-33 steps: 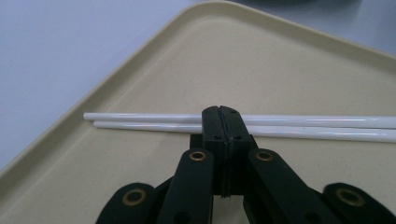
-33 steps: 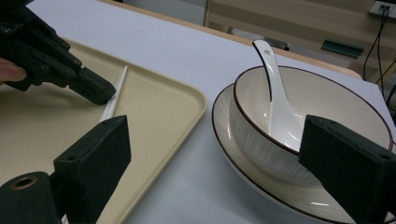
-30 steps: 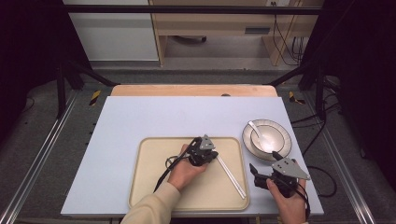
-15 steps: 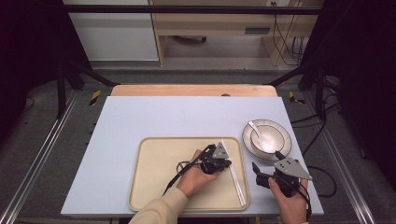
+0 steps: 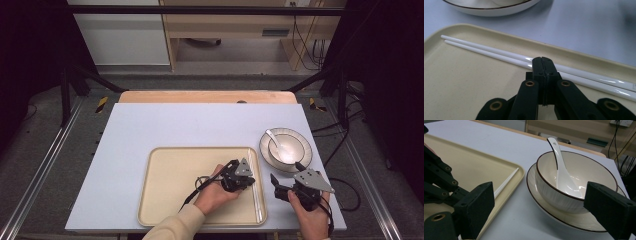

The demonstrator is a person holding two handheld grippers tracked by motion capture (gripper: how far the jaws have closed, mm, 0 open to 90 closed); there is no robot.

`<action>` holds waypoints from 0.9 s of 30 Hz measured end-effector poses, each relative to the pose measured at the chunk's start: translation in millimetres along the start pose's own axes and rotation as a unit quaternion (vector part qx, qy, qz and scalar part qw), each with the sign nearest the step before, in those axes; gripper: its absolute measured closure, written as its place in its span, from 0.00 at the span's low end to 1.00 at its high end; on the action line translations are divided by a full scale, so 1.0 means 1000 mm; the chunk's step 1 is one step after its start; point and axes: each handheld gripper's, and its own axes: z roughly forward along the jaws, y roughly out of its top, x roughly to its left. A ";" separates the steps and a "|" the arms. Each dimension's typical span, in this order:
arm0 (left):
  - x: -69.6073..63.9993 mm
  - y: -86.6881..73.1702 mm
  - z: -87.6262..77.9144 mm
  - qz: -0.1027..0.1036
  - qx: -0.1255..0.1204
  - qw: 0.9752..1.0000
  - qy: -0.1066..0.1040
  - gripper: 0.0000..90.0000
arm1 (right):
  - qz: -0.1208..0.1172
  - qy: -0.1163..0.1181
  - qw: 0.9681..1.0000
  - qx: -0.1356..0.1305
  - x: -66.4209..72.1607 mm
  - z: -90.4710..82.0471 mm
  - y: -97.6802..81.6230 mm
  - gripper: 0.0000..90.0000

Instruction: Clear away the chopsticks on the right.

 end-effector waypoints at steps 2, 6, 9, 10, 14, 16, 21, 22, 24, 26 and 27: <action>-0.001 0.000 0.000 0.002 0.002 1.000 -0.001 1.00 | 0.001 0.000 1.000 0.001 0.000 0.000 0.000 0.11; -0.001 0.000 0.000 0.002 -0.001 1.000 -0.001 1.00 | 0.000 0.000 1.000 0.000 0.000 0.000 0.000 0.11; -0.001 0.001 -0.002 0.005 0.000 1.000 -0.001 1.00 | -0.002 0.001 1.000 0.001 0.000 0.000 0.000 0.11; -0.002 0.001 -0.003 0.005 -0.002 1.000 -0.001 0.99 | -0.001 0.002 1.000 0.000 0.000 0.000 0.000 0.11; -0.001 0.001 -0.005 0.004 -0.004 1.000 0.002 1.00 | -0.002 0.002 1.000 0.000 0.000 0.000 0.000 0.11; -0.001 0.001 -0.007 0.000 -0.009 1.000 0.004 0.99 | -0.001 0.001 1.000 -0.001 0.000 0.000 0.000 0.11; 0.003 -0.002 -0.016 0.000 -0.009 1.000 0.006 0.99 | -0.002 0.001 1.000 0.000 0.000 0.000 0.000 0.11; 0.003 -0.002 -0.018 -0.004 -0.014 1.000 0.007 0.99 | -0.002 0.001 1.000 -0.001 0.000 0.000 0.000 0.11; 0.003 -0.003 -0.022 -0.004 -0.014 1.000 0.009 1.00 | -0.002 0.001 1.000 -0.001 0.000 0.000 0.000 0.11; 0.004 -0.005 -0.026 -0.004 -0.016 1.000 0.009 1.00 | -0.003 0.002 1.000 -0.004 0.000 0.000 0.000 0.10; 0.004 -0.005 -0.027 -0.008 -0.020 1.000 0.010 1.00 | -0.002 0.003 1.000 -0.004 0.000 0.000 0.000 0.10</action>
